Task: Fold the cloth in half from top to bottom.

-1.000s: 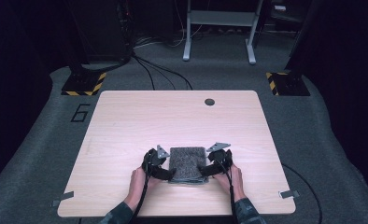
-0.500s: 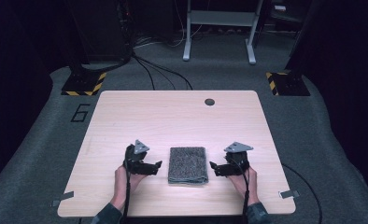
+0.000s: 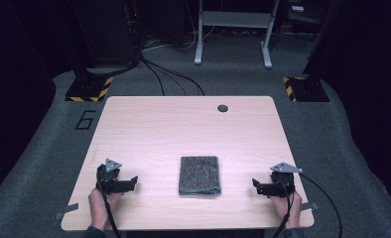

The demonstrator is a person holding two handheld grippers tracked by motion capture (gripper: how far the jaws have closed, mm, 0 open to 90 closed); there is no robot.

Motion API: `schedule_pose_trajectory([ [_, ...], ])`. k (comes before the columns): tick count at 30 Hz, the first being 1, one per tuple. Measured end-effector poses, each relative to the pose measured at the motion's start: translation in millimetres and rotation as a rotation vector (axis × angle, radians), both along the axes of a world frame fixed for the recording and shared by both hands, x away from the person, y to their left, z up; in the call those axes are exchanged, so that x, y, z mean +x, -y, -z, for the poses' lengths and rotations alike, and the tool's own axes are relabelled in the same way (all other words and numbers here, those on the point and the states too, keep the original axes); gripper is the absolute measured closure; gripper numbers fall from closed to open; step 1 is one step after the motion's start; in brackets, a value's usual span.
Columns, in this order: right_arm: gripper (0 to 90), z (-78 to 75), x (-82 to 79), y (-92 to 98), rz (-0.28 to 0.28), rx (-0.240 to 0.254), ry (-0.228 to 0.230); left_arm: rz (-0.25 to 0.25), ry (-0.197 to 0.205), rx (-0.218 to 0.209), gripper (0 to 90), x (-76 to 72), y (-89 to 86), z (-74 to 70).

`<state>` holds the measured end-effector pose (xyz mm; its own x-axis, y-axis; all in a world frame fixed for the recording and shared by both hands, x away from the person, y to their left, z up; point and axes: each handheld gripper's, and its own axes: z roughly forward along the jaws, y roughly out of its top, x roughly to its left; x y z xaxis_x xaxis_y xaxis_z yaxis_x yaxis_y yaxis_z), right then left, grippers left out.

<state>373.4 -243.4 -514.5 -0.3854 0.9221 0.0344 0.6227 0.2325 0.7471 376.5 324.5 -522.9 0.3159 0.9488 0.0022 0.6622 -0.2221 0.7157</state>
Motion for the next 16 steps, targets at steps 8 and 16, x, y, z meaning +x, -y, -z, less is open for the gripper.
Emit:
schedule_pose_trajectory([
  [8,1.8,14.8,1.5,21.4,0.04,-0.046,-0.018,-0.031,0.026,-0.005,4.9,-1.8,-15.3,8.4],
  [16,0.0,15.2,3.0,20.0,0.045,-0.045,-0.033,-0.03,0.03,-0.007,4.6,-1.4,-15.8,9.0],
])
